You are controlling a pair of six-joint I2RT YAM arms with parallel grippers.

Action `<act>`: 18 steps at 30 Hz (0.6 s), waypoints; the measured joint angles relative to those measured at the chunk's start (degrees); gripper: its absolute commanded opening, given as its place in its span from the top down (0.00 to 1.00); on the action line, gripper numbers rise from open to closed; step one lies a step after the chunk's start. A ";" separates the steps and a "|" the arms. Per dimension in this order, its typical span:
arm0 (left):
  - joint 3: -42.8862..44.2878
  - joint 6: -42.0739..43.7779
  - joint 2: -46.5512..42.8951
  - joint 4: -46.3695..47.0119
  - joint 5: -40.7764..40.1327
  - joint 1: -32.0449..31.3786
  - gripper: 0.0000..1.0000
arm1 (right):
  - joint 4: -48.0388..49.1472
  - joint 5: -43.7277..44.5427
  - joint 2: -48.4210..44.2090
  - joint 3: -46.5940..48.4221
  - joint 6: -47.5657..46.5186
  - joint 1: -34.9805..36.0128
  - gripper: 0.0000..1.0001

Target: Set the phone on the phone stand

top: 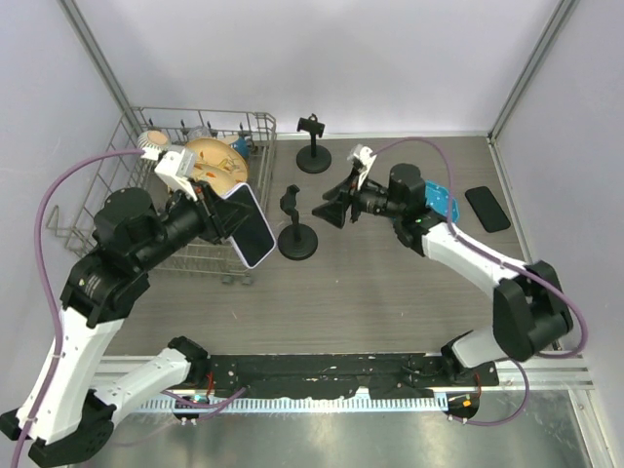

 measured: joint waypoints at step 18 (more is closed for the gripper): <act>-8.50 0.09 -4.92 0.50 -0.61 -0.02 1.00 | 21.03 18.45 18.82 -6.67 -8.20 10.49 0.40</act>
